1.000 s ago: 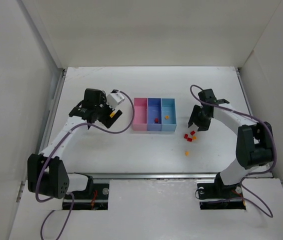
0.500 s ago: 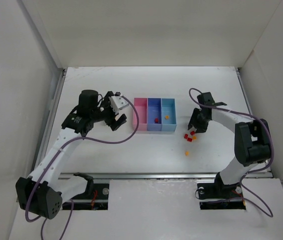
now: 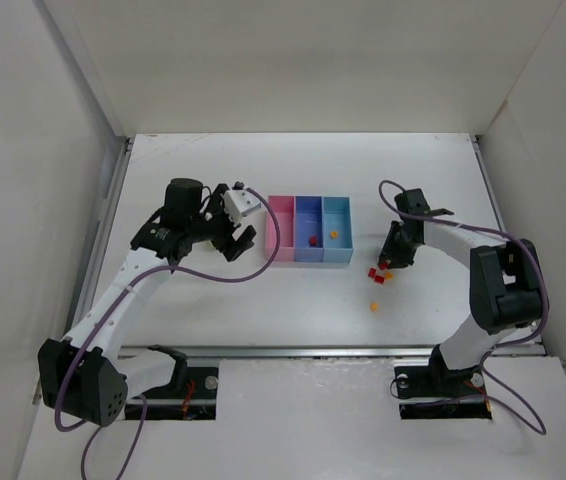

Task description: Sort the legos into containers by color

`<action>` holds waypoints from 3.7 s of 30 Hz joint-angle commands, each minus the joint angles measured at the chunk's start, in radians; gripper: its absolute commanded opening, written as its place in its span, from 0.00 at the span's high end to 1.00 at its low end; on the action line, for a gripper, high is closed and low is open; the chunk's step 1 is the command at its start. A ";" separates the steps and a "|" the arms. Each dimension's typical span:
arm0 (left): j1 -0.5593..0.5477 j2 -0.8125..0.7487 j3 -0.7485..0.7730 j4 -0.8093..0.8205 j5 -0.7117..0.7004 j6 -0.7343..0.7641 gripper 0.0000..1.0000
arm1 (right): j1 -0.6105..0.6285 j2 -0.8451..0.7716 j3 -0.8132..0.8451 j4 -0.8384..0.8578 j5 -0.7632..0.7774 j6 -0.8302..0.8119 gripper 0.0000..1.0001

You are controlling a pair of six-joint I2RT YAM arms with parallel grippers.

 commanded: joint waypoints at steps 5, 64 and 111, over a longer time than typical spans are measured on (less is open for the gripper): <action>-0.005 -0.018 0.026 0.010 -0.010 -0.012 0.22 | 0.004 0.022 0.005 0.042 0.014 0.002 0.90; -0.005 -0.054 -0.040 0.076 -0.090 -0.060 0.18 | 0.385 0.149 0.577 -0.105 0.284 -0.165 0.94; -0.005 -0.045 -0.040 0.076 -0.090 -0.069 0.18 | 0.474 0.254 0.710 -0.047 0.177 -0.208 0.98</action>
